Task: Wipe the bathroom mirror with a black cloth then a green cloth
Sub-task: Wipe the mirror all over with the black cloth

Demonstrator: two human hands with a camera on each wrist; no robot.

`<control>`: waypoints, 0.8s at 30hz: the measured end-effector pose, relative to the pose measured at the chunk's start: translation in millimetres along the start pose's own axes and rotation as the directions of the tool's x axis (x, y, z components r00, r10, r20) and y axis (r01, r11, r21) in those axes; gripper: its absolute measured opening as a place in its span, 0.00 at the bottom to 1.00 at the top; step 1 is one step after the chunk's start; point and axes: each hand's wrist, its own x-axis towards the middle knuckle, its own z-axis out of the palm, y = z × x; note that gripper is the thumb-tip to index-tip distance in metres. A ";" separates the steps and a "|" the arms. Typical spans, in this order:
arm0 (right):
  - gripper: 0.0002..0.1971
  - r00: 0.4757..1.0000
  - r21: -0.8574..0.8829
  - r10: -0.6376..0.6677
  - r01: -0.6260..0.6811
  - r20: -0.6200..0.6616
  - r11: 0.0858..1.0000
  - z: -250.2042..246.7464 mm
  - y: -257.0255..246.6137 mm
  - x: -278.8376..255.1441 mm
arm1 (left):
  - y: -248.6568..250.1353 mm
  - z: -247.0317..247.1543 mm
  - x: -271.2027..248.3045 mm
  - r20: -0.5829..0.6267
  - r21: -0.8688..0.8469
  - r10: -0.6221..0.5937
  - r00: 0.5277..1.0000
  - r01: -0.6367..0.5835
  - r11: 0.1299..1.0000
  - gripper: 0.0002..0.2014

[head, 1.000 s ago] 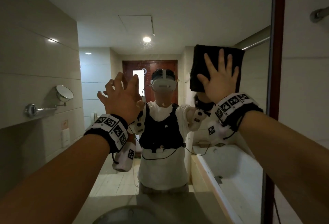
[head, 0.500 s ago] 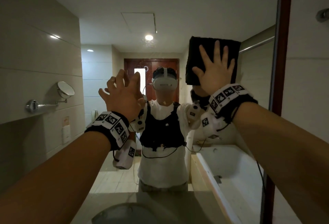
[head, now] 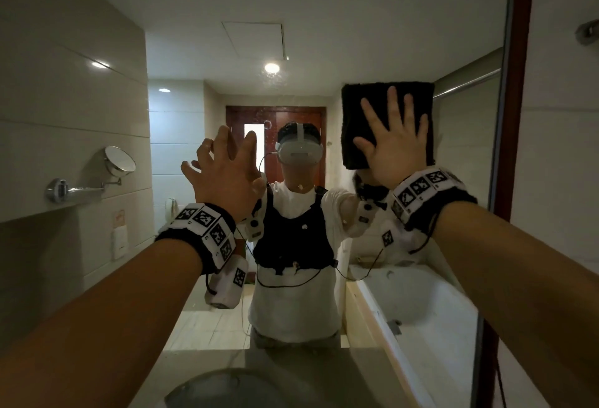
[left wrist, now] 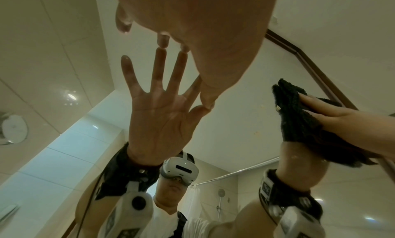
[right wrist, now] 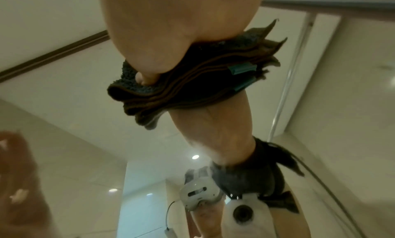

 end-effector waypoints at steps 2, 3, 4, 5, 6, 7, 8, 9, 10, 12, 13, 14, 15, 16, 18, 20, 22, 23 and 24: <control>0.34 1.000 0.001 0.028 -0.028 -0.003 1.000 2.4 -3.8 -0.7 | 0.1 0.4 0.1 0.001 -0.004 0.003 1.000 -0.003 1.000 0.43; 0.33 0.999 0.003 0.034 -0.034 -0.002 0.999 4.2 -5.9 -2.0 | 0.3 0.9 0.4 0.003 -0.005 0.005 1.000 -0.005 1.000 0.43; 0.33 0.999 0.000 0.040 -0.040 -0.005 0.999 5.2 -8.5 -3.3 | 0.3 1.3 0.7 0.001 -0.004 0.006 1.000 -0.006 1.000 0.43; 0.33 0.999 -0.009 0.048 -0.048 -0.009 0.999 6.4 -11.1 -4.7 | -0.1 1.6 0.8 -0.001 -0.003 0.004 1.000 -0.004 1.000 0.43; 0.33 0.998 -0.022 0.055 -0.055 -0.013 0.998 7.7 -13.6 -7.2 | 0.0 2.2 1.0 0.000 -0.005 0.002 1.000 -0.002 1.000 0.43; 0.33 0.999 -0.035 0.052 -0.053 -0.015 0.998 9.8 -15.8 -11.1 | -0.2 3.2 0.9 0.003 -0.009 0.001 1.000 0.000 1.000 0.43; 0.34 0.999 -0.047 0.036 -0.037 -0.017 0.998 12.5 -17.7 -16.5 | -0.4 4.1 1.1 0.004 -0.014 0.000 1.000 0.000 1.000 0.43; 0.34 1.000 -0.062 0.011 -0.012 -0.016 0.998 15.2 -18.9 -22.7 | -0.6 5.0 1.2 0.003 -0.020 0.001 1.000 -0.001 1.000 0.43; 0.34 1.000 -0.077 -0.012 0.011 -0.013 0.997 17.7 -19.8 -29.0 | -0.8 5.1 1.1 0.000 -0.025 0.002 1.000 -0.002 1.000 0.43; 0.34 1.000 -0.099 -0.027 0.027 0.005 0.995 20.6 -20.0 -37.2 | -1.2 5.5 1.4 -0.003 -0.032 0.004 1.000 -0.004 0.999 0.43; 0.34 1.000 -0.101 -0.021 0.022 0.015 0.995 20.5 -20.3 -39.0 | -1.2 5.4 1.3 -0.002 -0.031 0.005 1.000 -0.005 1.000 0.43; 0.34 1.000 -0.096 -0.013 0.015 0.022 0.995 19.5 -21.4 -39.2 | -1.0 5.6 1.6 0.000 -0.031 0.005 1.000 -0.005 1.000 0.43; 0.34 1.000 -0.087 -0.010 0.013 0.029 0.996 18.9 -23.4 -39.2 | -1.1 5.9 1.7 -0.001 -0.034 0.004 1.000 -0.004 0.999 0.44; 0.33 0.999 -0.078 -0.020 0.023 0.040 0.997 18.3 -26.8 -40.2 | -1.2 6.4 1.3 -0.003 -0.039 0.004 1.000 -0.005 0.999 0.44; 0.33 0.994 -0.083 -0.083 0.088 0.065 0.993 19.8 -36.3 -45.5 | -2.0 7.8 1.5 -0.012 -0.050 0.007 1.000 -0.008 0.999 0.44; 0.33 0.981 -0.112 -0.164 0.176 0.101 0.978 23.0 -42.0 -51.1 | -3.5 8.5 1.8 -0.016 -0.051 0.008 1.000 -0.008 0.999 0.44; 0.33 0.971 -0.152 -0.206 0.224 0.124 0.963 22.6 -36.2 -49.9 | -4.6 8.6 2.4 -0.018 -0.040 0.013 1.000 -0.013 0.999 0.44; 0.34 0.973 -0.157 -0.201 0.217 0.110 0.964 20.5 -30.4 -46.0 | -5.0 8.0 2.4 -0.020 -0.037 0.016 1.000 -0.017 0.999 0.44; 0.34 0.982 -0.138 -0.166 0.177 0.087 0.975 18.3 -24.5 -40.7 | -5.1 7.9 2.4 -0.021 -0.037 0.020 1.000 -0.021 0.999 0.43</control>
